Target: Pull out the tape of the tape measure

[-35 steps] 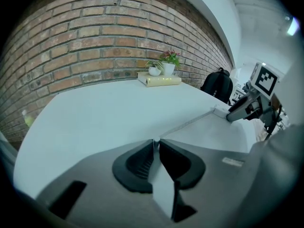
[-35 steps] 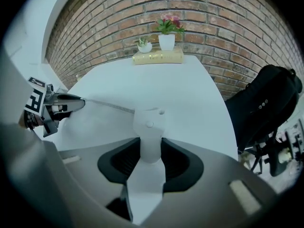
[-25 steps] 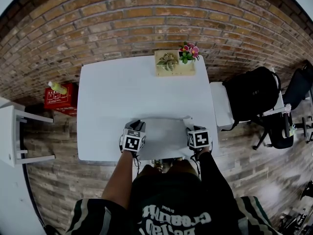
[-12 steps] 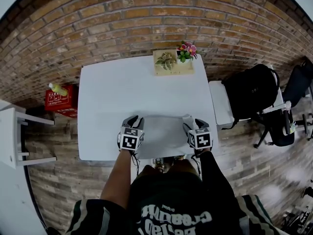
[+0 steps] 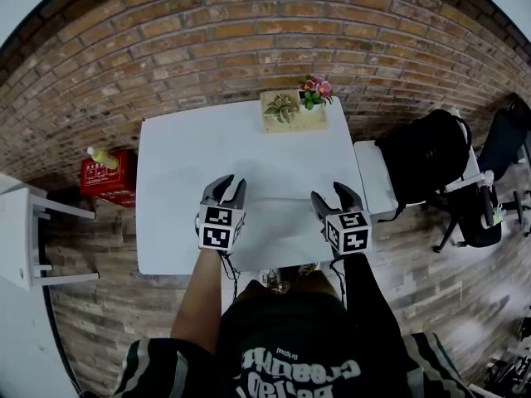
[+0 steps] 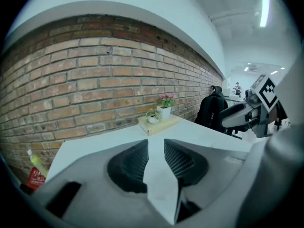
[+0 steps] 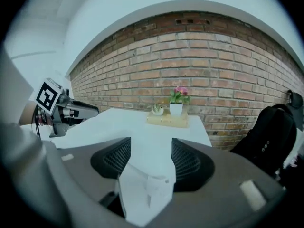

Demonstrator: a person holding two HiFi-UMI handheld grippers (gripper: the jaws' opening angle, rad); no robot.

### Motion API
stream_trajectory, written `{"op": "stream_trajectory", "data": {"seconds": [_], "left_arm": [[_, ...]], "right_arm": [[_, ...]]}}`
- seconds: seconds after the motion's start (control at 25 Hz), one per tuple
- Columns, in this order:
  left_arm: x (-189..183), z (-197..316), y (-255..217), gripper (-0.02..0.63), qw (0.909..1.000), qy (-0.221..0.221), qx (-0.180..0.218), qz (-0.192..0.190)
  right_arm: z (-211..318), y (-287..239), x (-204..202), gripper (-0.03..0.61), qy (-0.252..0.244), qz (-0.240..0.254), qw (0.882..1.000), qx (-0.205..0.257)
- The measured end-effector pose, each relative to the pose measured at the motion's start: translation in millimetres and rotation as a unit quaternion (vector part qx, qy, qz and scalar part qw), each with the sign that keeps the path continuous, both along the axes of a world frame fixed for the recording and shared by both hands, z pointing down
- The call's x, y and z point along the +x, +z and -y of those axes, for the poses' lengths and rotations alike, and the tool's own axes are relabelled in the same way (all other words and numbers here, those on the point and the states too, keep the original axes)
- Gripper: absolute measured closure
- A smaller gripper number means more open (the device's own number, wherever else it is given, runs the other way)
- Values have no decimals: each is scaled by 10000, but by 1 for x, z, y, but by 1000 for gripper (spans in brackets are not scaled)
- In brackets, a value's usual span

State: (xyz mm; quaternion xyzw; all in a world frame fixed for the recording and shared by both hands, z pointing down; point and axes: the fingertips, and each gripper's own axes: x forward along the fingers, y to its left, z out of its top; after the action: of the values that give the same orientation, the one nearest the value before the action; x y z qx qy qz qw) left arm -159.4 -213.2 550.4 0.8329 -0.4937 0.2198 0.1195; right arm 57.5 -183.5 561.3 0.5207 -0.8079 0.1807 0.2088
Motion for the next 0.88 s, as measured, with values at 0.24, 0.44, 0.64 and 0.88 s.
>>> {"op": "stream_trajectory", "data": {"seconds": [0.24,0.44,0.64,0.88], "left_arm": [[6,14,-79,486,9964,75,844,-83],[8,16,-150,476,9868,160,1606,-115],[7,9,-211,474,9742,171,2238,-253],[2,0,-253,509,9584,134,2805,-508]], "right_arm": [[17,-81,-3,296,-35,133,9953,960],[23,-146,-12,296,-136,154,9854,1692],[20,-192,-21,296,-230,114,9738,2259],[14,-216,-29,373,-362,75,9661,2553]]}}
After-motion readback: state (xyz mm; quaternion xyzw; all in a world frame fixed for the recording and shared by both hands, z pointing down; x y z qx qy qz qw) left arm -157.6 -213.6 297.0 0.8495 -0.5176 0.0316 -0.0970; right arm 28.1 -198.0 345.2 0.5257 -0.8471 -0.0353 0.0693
